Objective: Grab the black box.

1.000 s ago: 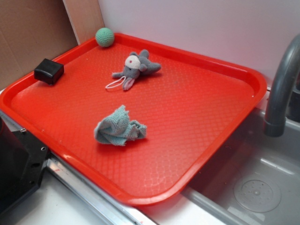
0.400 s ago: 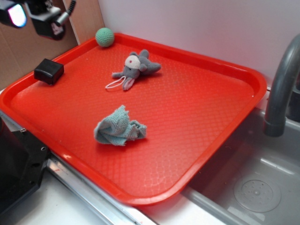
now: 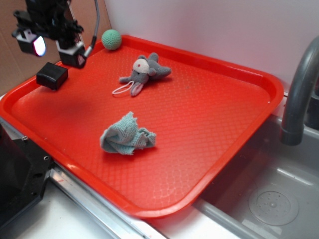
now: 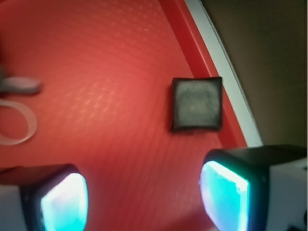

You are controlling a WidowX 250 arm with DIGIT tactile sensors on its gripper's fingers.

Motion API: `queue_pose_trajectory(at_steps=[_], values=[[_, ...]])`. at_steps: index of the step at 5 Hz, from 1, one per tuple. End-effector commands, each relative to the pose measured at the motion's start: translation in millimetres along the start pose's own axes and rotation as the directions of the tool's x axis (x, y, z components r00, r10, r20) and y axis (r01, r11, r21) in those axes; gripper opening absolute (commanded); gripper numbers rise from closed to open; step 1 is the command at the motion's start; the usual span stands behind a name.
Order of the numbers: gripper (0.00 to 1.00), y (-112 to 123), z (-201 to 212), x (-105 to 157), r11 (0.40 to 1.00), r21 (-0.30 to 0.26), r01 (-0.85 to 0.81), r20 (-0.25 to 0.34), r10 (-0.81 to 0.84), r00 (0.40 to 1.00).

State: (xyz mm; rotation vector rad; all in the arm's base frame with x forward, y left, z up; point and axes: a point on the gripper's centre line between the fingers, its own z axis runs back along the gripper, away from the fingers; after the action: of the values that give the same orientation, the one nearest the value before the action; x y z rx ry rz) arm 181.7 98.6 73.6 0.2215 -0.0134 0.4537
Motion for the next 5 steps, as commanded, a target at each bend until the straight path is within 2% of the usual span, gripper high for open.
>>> queue_pose_trajectory(at_steps=[1,2,4,5], values=[[1.00,14.0,-0.9,18.4,0.995,-0.021,-0.095,-0.008,0.095,0.995],[1.00,12.0,-9.1,28.7,0.987,-0.037,-0.158,-0.040,0.157,0.987],[1.00,23.8,-35.5,24.8,0.996,0.028,-0.084,-0.041,0.085,0.996],[1.00,31.4,-34.7,27.8,0.995,0.027,-0.094,-0.039,0.095,0.995]])
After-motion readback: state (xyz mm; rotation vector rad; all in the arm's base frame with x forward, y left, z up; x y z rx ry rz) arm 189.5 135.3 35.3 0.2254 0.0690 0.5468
